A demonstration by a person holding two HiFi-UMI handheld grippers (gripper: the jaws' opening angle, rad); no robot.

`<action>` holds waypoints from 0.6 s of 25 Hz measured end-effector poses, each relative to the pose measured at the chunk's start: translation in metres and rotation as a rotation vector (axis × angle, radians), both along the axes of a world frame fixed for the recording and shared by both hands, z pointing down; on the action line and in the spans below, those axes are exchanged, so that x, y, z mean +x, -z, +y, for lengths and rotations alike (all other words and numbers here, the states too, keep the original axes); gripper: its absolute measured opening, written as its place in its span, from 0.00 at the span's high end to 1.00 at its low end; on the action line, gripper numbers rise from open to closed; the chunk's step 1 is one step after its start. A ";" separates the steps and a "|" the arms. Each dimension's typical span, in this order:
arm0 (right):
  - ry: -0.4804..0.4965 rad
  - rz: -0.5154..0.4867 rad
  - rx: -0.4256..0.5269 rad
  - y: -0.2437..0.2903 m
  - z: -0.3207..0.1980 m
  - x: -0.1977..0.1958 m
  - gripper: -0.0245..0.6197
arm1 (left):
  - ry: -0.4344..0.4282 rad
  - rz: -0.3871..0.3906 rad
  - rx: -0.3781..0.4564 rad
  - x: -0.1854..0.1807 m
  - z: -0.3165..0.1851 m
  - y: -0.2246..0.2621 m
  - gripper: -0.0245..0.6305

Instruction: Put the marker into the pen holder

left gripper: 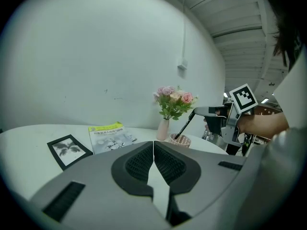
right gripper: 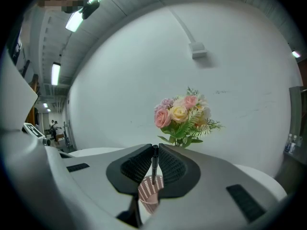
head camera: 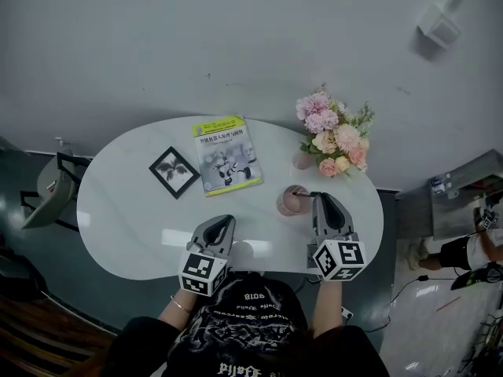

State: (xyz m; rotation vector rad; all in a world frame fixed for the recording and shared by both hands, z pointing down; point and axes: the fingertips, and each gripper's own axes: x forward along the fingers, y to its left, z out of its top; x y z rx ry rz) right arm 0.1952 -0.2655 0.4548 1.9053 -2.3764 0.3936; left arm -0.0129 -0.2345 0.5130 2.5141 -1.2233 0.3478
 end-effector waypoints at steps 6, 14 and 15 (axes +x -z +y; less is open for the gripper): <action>0.032 -0.009 -0.031 -0.013 -0.009 -0.004 0.86 | 0.030 -0.014 0.001 -0.005 -0.005 -0.001 0.93; 0.071 0.008 -0.093 -0.034 -0.018 -0.008 0.86 | 0.064 -0.019 -0.007 -0.007 -0.010 -0.004 0.93; 0.078 0.008 -0.103 -0.037 -0.019 -0.008 0.86 | 0.066 -0.020 -0.008 -0.006 -0.010 -0.004 0.93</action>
